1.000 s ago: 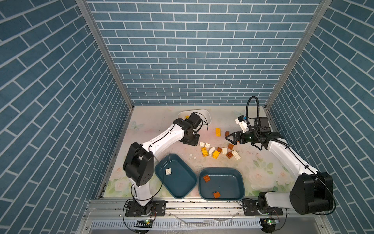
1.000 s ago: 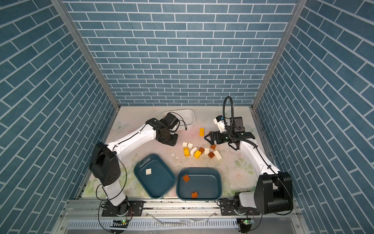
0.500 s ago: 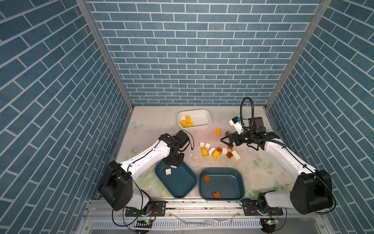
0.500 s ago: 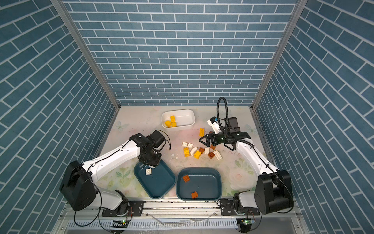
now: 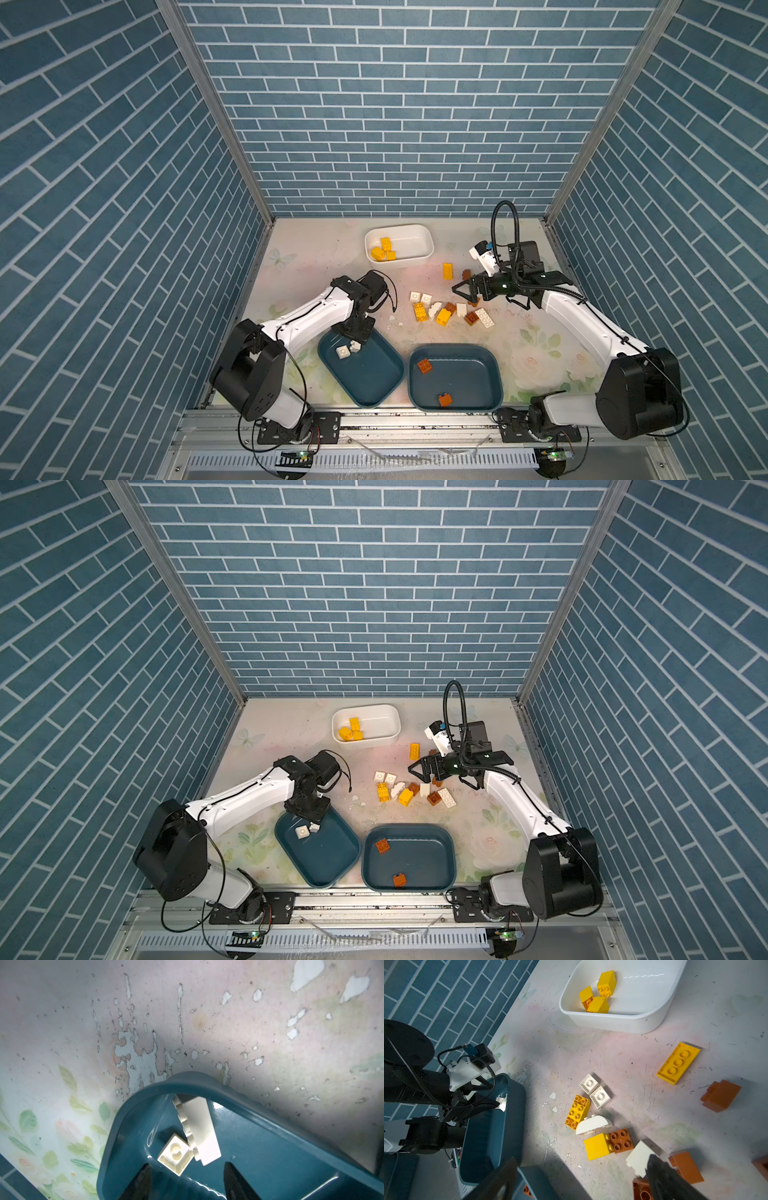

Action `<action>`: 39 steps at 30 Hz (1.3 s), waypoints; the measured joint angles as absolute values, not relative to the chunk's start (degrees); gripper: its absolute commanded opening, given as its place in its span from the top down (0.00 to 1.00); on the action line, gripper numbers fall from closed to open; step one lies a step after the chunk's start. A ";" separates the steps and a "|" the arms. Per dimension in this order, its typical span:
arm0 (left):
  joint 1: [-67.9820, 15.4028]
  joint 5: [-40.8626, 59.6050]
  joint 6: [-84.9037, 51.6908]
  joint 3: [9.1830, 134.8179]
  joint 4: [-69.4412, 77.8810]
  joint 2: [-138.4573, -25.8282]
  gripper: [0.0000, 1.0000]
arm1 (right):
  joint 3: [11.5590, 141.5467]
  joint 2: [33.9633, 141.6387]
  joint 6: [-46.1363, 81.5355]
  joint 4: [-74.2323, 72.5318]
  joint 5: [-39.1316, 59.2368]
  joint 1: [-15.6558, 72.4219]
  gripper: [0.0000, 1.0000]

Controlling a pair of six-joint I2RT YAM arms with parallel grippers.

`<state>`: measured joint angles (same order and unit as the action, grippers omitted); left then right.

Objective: Sort the legos into containers by color
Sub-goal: 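Carry the white brick over the teal tray nearer the left arm and release, then move the empty left gripper back over the white square bricks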

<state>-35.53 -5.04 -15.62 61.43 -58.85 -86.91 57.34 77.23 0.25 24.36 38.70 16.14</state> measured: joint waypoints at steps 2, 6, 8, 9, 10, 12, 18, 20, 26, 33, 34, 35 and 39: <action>-35.53 -4.56 -15.81 63.94 -59.70 -86.87 0.31 | 57.34 76.99 -0.03 24.64 38.17 16.14 0.02; -35.81 -1.72 -16.60 70.50 -59.33 -86.91 0.28 | 57.34 76.90 -0.30 24.84 37.17 16.12 0.02; -36.10 -0.25 -17.17 73.69 -58.65 -87.42 0.28 | 57.34 76.90 -0.27 24.73 36.80 16.10 0.02; -36.36 0.56 -17.39 75.40 -58.00 -88.05 0.28 | 57.34 76.90 -0.27 24.71 36.62 16.05 0.02; -36.56 1.23 -17.58 76.64 -57.32 -88.82 0.28 | 57.34 76.90 -0.27 24.67 36.49 16.05 0.02; -37.04 2.61 -18.06 79.29 -55.61 -91.70 0.29 | 57.34 76.90 -0.25 24.36 36.07 15.94 0.02; -37.67 4.34 -19.79 84.95 -50.39 -103.39 0.31 | 57.34 76.90 -0.25 23.77 34.44 15.68 0.02; -37.91 4.29 -20.27 87.29 -49.23 -106.98 0.32 | 57.34 76.90 -0.23 23.53 33.89 15.68 0.02; -38.35 3.77 -22.33 93.86 -45.60 -115.96 0.36 | 57.30 76.90 -0.21 23.14 33.01 15.62 0.02; -38.76 3.49 -23.49 98.83 -43.81 -122.58 0.39 | 55.51 76.23 -0.01 22.74 31.90 15.53 0.02; -38.87 3.49 -23.55 99.00 -43.81 -123.00 0.39 | 55.37 76.07 0.05 22.76 31.79 15.49 0.02; -38.98 3.49 -23.59 99.18 -43.77 -123.50 0.39 | 55.33 75.92 0.08 22.76 31.66 15.44 0.02; -39.35 3.51 -23.64 99.85 -43.66 -125.32 0.41 | 55.33 75.61 0.16 22.72 31.48 15.33 0.02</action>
<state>-39.35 3.51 -23.64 99.85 -43.66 -125.32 55.33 75.61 0.16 22.72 31.48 15.33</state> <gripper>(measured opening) 0.601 0.980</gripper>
